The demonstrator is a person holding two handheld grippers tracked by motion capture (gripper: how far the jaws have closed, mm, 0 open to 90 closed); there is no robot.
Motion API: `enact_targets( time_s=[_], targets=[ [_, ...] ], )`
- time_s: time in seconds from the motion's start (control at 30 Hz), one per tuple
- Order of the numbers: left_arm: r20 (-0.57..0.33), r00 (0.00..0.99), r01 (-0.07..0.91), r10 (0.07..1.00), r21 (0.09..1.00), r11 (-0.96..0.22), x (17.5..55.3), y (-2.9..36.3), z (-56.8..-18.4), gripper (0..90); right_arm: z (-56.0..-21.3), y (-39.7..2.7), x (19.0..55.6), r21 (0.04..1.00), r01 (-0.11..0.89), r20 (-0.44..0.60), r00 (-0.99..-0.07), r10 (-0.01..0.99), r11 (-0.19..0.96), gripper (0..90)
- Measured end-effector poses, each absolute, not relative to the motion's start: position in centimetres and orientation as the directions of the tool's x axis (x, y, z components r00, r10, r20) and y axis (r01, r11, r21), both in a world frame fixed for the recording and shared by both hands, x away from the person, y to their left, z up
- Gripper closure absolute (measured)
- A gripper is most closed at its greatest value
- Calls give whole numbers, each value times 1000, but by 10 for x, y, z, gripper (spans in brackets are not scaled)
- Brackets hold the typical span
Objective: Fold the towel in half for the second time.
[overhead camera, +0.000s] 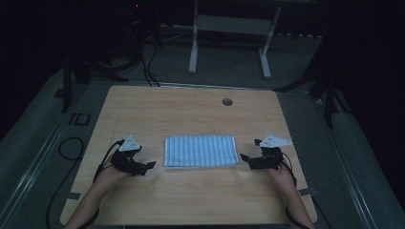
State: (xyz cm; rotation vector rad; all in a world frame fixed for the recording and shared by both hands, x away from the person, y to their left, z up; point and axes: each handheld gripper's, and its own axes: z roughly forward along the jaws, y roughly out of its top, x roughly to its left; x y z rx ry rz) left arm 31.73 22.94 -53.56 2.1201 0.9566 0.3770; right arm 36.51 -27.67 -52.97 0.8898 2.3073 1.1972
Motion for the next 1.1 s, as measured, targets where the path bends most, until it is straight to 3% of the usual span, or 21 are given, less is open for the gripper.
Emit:
enact_targets(
  time_s=[0.57,1.1],
  targets=[
    [-52,590,534,806,773,-341,276,270,-550,111,-538,-326,324,835,395,-59,-629,775,384,111],
    [-45,500,526,865,809,-262,254,283,-556,111,-544,-341,294,870,395,-72,-492,868,296,111]
  ],
)
